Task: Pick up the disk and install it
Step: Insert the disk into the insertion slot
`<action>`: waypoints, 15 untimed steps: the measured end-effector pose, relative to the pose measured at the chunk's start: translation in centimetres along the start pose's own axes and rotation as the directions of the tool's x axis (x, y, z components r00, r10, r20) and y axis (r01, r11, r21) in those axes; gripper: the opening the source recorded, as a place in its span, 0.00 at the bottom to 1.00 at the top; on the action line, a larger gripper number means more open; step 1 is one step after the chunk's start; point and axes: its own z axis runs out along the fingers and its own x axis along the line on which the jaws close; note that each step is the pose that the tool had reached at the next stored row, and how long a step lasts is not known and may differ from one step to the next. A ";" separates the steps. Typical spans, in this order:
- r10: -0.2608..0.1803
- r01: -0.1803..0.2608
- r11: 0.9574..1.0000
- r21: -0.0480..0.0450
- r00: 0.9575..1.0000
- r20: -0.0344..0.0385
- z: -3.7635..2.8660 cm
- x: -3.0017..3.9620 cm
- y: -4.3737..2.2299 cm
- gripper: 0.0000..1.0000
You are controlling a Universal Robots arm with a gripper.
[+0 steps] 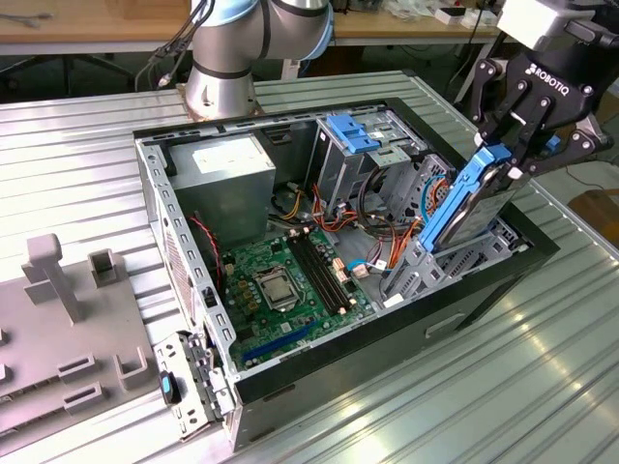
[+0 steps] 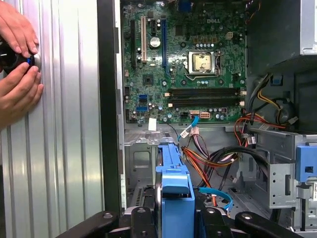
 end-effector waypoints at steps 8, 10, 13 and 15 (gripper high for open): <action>-0.001 0.001 1.000 -0.002 1.000 0.000 0.51 0.02 0.03 0.37; -0.001 0.001 1.000 -0.002 1.000 0.000 0.65 0.03 0.03 0.37; -0.001 0.001 1.000 -0.002 1.000 0.000 0.95 0.06 0.05 0.37; -0.001 0.001 1.000 -0.002 1.000 0.000 1.20 0.06 0.06 0.37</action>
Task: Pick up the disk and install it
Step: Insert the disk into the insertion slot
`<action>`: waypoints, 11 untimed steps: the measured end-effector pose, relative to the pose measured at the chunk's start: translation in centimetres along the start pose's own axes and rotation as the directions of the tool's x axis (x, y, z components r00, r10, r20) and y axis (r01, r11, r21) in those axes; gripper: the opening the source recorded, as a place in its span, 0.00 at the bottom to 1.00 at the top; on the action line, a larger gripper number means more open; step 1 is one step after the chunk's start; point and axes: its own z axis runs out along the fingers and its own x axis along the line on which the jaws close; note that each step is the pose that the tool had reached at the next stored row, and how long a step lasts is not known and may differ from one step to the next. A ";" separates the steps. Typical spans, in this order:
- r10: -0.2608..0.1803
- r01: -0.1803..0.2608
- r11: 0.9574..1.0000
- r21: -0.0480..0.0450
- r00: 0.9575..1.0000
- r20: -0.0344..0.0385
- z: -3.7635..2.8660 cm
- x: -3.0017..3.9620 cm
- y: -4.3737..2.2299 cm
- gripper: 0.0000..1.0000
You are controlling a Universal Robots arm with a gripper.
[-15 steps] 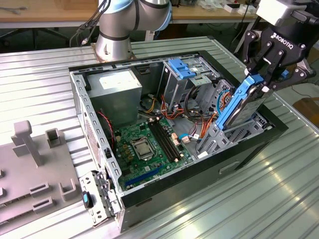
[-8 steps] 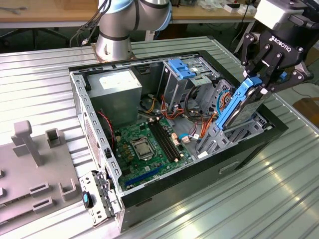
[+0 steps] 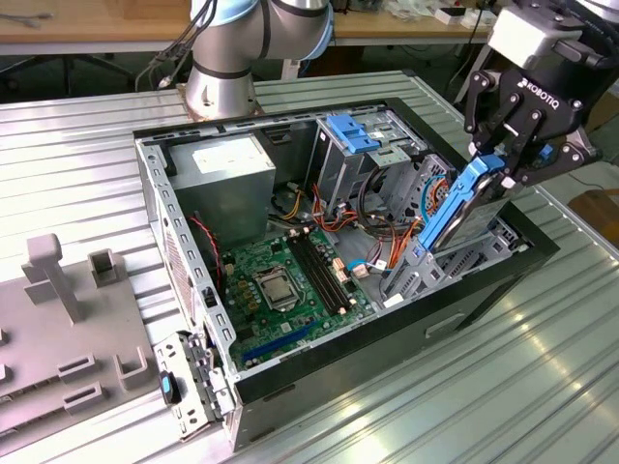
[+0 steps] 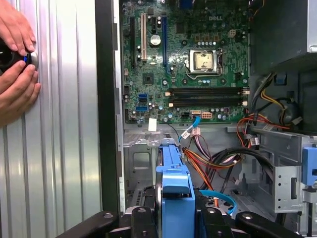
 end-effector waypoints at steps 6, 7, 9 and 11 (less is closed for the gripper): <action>0.000 0.000 1.000 0.000 1.000 0.000 0.94 -0.01 0.05 0.37; 0.000 0.000 1.000 0.000 1.000 0.000 1.08 0.00 0.06 0.37; 0.000 0.000 1.000 0.000 1.000 0.000 1.29 0.00 0.06 0.37; -0.001 0.001 1.000 0.000 1.000 0.000 1.52 0.00 0.08 0.37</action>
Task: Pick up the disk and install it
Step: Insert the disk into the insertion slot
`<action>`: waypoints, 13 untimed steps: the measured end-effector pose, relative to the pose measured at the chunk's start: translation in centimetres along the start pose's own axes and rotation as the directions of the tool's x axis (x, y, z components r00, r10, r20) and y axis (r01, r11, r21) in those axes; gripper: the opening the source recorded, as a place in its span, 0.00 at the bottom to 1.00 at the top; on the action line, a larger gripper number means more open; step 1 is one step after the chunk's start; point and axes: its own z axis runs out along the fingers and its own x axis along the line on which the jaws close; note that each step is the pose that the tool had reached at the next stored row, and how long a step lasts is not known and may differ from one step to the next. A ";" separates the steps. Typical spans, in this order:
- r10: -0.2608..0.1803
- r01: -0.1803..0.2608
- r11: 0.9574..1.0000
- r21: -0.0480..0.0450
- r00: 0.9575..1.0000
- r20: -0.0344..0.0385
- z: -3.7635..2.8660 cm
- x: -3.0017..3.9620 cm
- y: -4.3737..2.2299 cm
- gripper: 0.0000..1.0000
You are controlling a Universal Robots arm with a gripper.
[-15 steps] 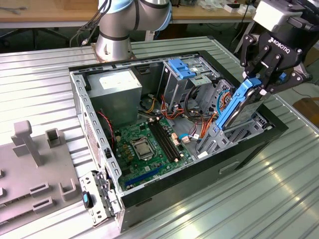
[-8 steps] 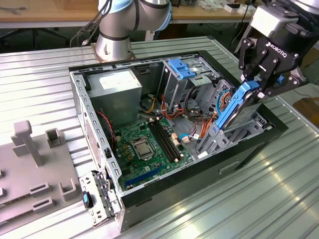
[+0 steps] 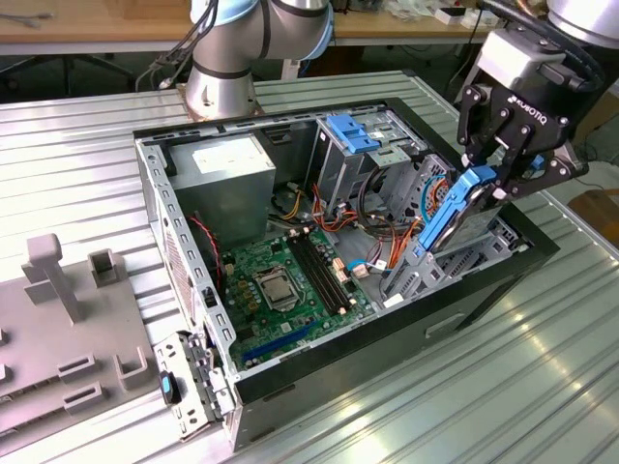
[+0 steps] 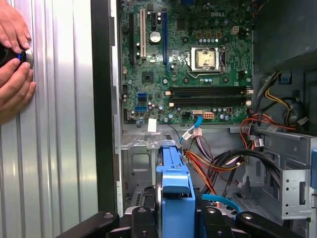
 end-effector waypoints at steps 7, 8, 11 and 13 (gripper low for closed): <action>0.000 0.000 1.000 0.000 1.000 0.000 1.00 0.01 0.05 0.37; 0.000 0.000 1.000 0.000 1.000 0.000 1.11 0.01 0.05 0.37; -0.001 0.001 1.000 0.000 1.000 0.000 1.51 0.01 0.08 0.37; -0.001 0.001 1.000 0.000 1.000 0.000 1.75 0.00 0.08 0.37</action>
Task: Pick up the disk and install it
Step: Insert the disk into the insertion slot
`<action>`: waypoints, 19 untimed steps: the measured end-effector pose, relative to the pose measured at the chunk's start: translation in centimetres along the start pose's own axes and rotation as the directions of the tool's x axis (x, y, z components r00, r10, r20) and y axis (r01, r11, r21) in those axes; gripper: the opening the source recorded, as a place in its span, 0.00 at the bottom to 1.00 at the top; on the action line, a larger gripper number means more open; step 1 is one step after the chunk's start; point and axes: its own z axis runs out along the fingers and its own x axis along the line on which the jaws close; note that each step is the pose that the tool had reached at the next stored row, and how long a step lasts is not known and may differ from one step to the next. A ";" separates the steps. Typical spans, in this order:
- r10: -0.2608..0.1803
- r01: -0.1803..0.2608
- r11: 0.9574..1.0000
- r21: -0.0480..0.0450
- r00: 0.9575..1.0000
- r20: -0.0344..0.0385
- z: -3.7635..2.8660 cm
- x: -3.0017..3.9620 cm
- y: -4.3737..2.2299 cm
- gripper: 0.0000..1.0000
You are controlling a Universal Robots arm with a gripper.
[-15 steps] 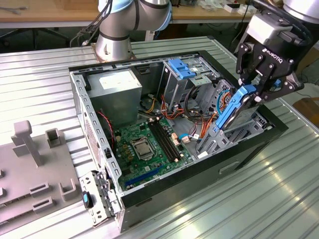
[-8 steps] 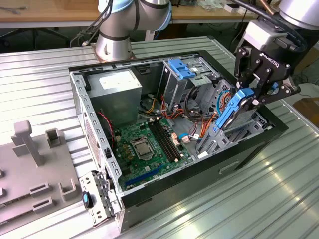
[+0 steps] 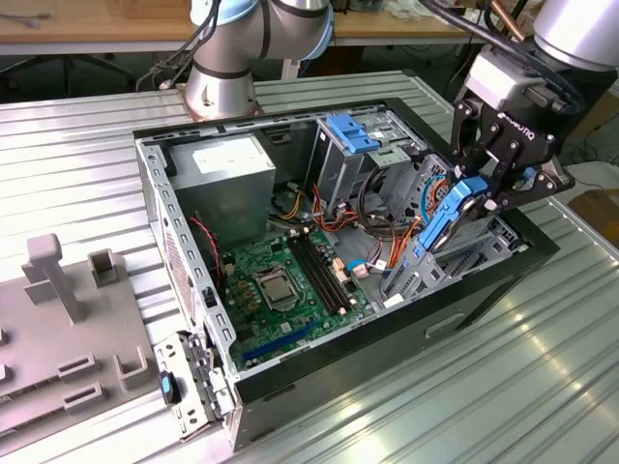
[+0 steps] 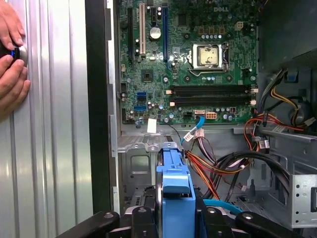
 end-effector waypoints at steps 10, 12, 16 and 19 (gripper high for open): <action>-0.001 0.001 1.000 0.000 1.000 0.000 1.07 -0.01 0.05 0.37; -0.001 0.001 1.000 0.000 1.000 0.000 1.23 -0.01 0.06 0.37; -0.001 0.001 1.000 0.000 1.000 0.000 1.33 -0.01 0.07 0.37; -0.001 0.001 1.000 0.000 1.000 0.000 1.39 -0.01 0.07 0.37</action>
